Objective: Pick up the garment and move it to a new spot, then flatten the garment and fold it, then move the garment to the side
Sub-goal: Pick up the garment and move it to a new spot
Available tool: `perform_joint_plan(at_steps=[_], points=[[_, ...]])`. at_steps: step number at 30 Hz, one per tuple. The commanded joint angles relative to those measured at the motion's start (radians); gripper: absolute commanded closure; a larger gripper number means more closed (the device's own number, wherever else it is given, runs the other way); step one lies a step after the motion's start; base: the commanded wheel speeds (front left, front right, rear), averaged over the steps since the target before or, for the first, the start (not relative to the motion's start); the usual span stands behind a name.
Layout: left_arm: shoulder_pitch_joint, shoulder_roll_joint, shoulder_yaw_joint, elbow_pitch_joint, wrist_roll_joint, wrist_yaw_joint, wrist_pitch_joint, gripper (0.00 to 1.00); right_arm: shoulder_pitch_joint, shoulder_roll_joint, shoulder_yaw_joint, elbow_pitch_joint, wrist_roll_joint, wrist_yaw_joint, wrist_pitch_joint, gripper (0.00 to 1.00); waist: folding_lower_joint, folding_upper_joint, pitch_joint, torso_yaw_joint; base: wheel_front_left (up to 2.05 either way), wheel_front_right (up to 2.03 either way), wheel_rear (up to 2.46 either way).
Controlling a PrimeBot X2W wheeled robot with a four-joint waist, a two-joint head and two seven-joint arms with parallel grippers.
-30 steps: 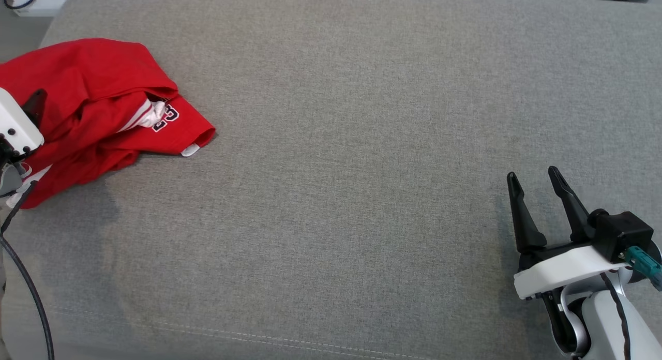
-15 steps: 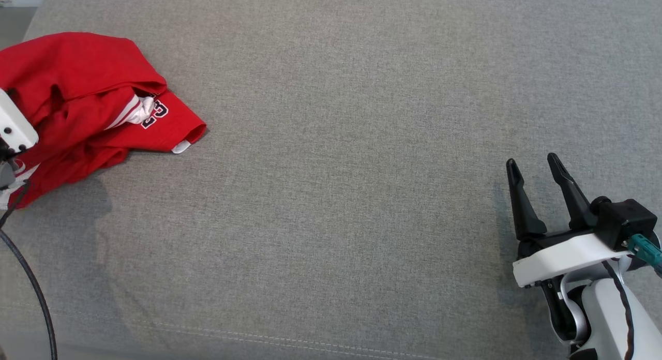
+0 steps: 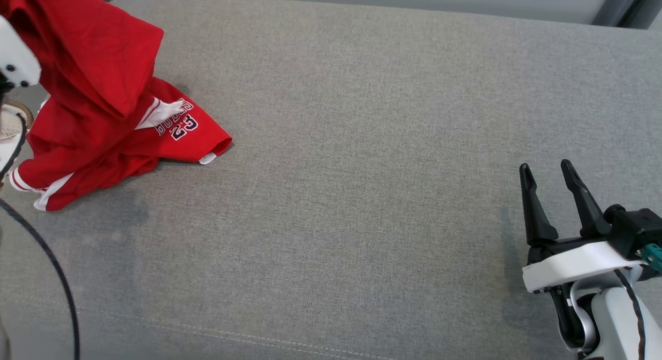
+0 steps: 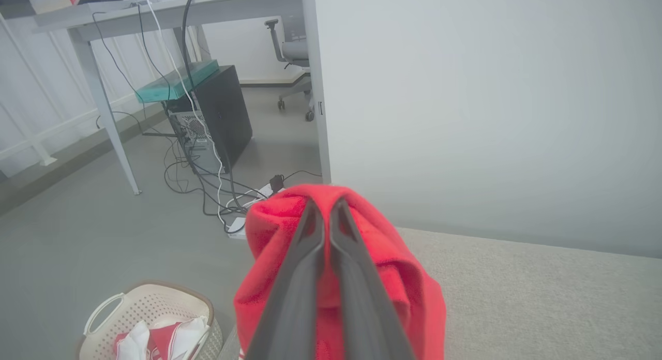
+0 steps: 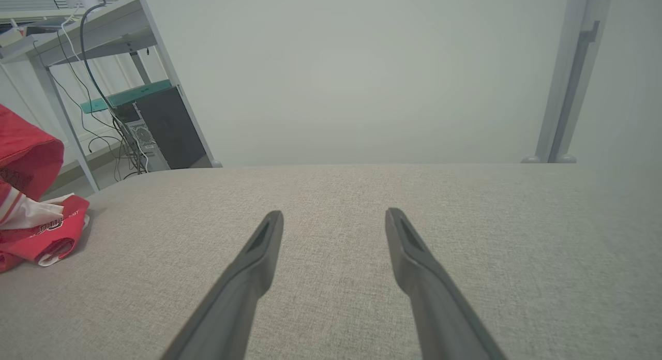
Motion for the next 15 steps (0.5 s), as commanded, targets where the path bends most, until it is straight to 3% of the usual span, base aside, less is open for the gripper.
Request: perform_joint_plan(at_steps=[1,10,15], points=[[0.000,0.042,0.000,-0.071,0.025,-0.008,-0.022,1.00,0.012,0.001,0.008,-0.036,-0.006,0.007,-0.013,0.00,0.0000,0.0000,-0.013,0.001,0.00,0.00,0.00],[0.258,-0.048,-0.112,-0.402,0.067,0.011,-0.040,1.00,0.055,0.020,-0.008,-0.060,-0.031,0.007,-0.013,0.00,0.0000,0.0000,-0.038,-0.032,0.00,0.00,0.00],[0.421,-0.129,-0.190,-0.591,0.064,0.036,-0.012,1.00,0.071,0.038,-0.017,-0.078,-0.029,0.007,-0.013,0.00,0.0000,0.0000,-0.036,-0.081,0.00,0.00,0.00]])
